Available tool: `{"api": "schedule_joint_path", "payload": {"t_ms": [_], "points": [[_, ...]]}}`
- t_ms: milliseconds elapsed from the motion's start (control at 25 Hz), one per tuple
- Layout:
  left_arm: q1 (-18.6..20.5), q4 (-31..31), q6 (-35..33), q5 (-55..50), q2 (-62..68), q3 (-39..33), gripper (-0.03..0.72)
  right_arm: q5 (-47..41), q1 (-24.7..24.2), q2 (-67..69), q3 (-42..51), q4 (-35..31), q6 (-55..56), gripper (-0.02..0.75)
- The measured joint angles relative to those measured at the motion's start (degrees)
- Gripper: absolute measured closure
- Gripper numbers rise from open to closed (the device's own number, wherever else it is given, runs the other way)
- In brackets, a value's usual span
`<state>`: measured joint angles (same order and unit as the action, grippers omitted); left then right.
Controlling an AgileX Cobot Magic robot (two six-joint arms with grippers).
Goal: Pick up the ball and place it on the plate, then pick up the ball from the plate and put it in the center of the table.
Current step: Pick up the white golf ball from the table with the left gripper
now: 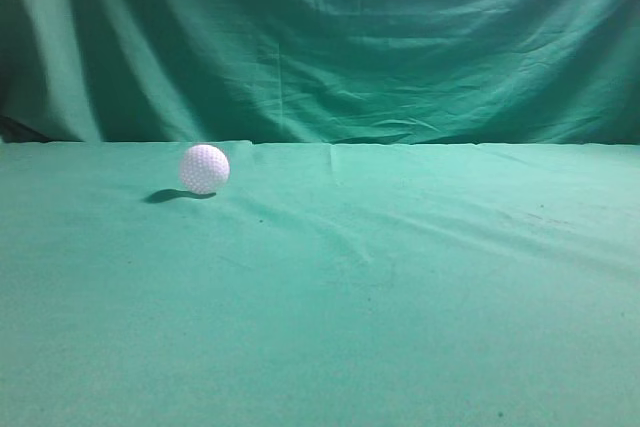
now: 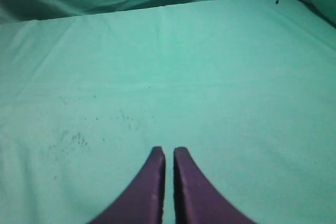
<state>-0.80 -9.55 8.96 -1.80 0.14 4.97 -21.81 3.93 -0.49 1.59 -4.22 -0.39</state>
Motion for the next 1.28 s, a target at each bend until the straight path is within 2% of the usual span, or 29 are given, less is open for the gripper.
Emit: {"api": "schedule_joint_path", "payload": {"t_ms": [200,320,480,680,800,1000,1120,1280], "points": [[0.00,0.10,0.02,-10.02,8.17,8.93,0.688,0.00,0.00,0.00,0.00,0.00,0.00,0.689],[-1.42,-0.11,-2.54,-16.32,13.98,13.82,0.688,0.00,0.00,0.00,0.00,0.00,0.00,0.689],[-3.82,-0.24,-3.48,-15.79,19.51,16.25,0.688,0.00,0.00,0.00,0.00,0.00,0.00,0.689],[-4.04,-3.22,-4.11,-12.94,22.16,16.48,0.688,0.00,0.00,0.00,0.00,0.00,0.00,0.689],[-4.04,-3.34,-9.15,-15.96,24.48,19.48,0.688,0.00,0.00,0.00,0.00,0.00,0.00,0.689],[-4.53,-5.63,-23.04,-32.97,34.98,29.68,0.688,0.00,0.00,0.00,0.00,0.00,0.00,0.689],[-6.79,-9.61,-29.74,-39.80,43.02,35.39,0.688,0.00,0.00,0.00,0.00,0.00,0.00,0.689],[-12.07,-10.96,-31.93,-41.22,52.12,39.95,0.688,0.00,0.00,0.00,0.00,0.00,0.00,0.689]]}}
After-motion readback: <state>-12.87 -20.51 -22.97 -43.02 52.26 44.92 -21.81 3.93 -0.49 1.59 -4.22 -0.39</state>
